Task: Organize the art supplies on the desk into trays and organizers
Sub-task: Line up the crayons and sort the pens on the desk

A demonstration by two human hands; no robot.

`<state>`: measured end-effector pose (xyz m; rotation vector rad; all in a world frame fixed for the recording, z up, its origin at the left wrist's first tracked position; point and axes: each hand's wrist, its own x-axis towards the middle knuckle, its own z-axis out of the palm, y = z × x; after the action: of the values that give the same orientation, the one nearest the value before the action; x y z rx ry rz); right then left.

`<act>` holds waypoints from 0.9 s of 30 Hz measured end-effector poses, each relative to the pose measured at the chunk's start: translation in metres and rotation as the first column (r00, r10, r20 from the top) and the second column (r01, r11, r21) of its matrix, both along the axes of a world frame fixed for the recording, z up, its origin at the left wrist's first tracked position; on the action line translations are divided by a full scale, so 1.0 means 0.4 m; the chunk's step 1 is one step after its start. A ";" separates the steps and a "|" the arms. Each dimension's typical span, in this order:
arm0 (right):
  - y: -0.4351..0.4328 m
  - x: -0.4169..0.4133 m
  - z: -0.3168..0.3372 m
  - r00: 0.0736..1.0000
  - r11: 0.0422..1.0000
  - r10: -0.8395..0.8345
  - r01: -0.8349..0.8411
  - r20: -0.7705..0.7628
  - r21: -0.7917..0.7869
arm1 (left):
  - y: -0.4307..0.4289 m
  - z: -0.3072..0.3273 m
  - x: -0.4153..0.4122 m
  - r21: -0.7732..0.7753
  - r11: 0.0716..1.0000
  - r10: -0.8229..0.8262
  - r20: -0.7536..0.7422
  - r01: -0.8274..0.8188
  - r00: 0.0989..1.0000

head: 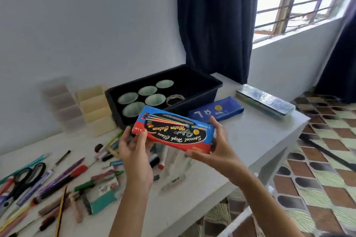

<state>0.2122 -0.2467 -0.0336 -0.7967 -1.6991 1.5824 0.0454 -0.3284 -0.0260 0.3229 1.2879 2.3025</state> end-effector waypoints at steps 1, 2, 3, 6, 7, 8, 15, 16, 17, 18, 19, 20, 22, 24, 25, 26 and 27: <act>0.035 0.024 0.002 1.000 0.996 -0.025 0.023 0.019 0.088 | 0.043 0.005 0.024 -0.006 0.999 -0.035 0.002 0.035 0.999; 0.066 0.047 0.006 0.998 0.985 -0.050 0.041 0.049 0.169 | 0.085 0.009 0.045 -0.014 0.998 -0.065 0.001 0.065 0.998; 0.107 0.076 0.009 0.992 0.970 -0.088 0.065 0.087 0.236 | 0.137 0.013 0.073 -0.013 0.996 -0.089 0.006 0.089 0.996; 0.211 0.152 0.016 0.962 0.919 -0.201 0.119 0.187 0.375 | 0.274 0.021 0.149 -0.006 0.991 -0.136 0.023 0.136 0.990; 0.243 0.173 0.017 0.945 0.899 -0.242 0.134 0.219 0.416 | 0.314 0.025 0.172 -0.013 0.988 -0.151 0.027 0.151 0.988; 0.284 0.203 0.017 0.918 0.872 -0.302 0.158 0.257 0.463 | 0.366 0.025 0.202 -0.017 0.986 -0.162 0.039 0.163 0.986; 0.513 0.349 -0.013 0.741 0.699 -0.598 0.296 0.306 0.651 | 0.645 0.004 0.369 -0.033 0.960 -0.274 0.068 0.277 0.959; 0.540 0.361 -0.021 0.727 0.689 -0.620 0.322 0.296 0.650 | 0.676 -0.007 0.386 -0.058 0.948 -0.312 0.045 0.314 0.949; 0.566 0.374 -0.031 0.710 0.682 -0.640 0.348 0.294 0.644 | 0.704 -0.017 0.403 -0.103 0.929 -0.357 0.014 0.356 0.934; 0.594 0.387 -0.041 0.693 0.676 -0.657 0.369 0.296 0.638 | 0.733 -0.032 0.420 -0.159 0.903 -0.407 -0.017 0.399 0.913; 0.615 0.397 -0.051 0.680 0.671 -0.670 0.383 0.298 0.635 | 0.752 -0.044 0.435 -0.214 0.870 -0.464 -0.045 0.445 0.885; 0.638 0.407 -0.061 0.671 0.671 -0.677 0.392 0.303 0.630 | 0.773 -0.058 0.453 -0.261 0.832 -0.520 -0.063 0.489 0.852; 0.669 0.420 -0.076 0.665 0.695 -0.668 0.398 0.334 0.599 | 0.802 -0.088 0.482 -0.334 0.770 -0.596 -0.070 0.544 0.800; 0.695 0.426 -0.084 0.672 0.741 -0.637 0.399 0.378 0.540 | 0.829 -0.119 0.504 -0.393 0.764 -0.584 -0.084 0.512 0.807; 0.706 0.429 -0.088 0.676 0.760 -0.623 0.403 0.394 0.510 | 0.840 -0.129 0.513 -0.420 0.772 -0.562 -0.101 0.476 0.821; 0.714 0.431 -0.096 0.678 0.773 -0.612 0.402 0.407 0.492 | 0.846 -0.138 0.518 -0.444 0.780 -0.541 -0.126 0.441 0.831; 0.721 0.432 -0.102 0.681 0.786 -0.598 0.394 0.422 0.477 | 0.848 -0.141 0.522 -0.461 0.789 -0.523 -0.156 0.406 0.838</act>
<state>0.3851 0.0416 -0.0746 -1.4875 -1.8427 0.6519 0.2544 0.0107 -0.0824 0.7467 1.5749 1.5551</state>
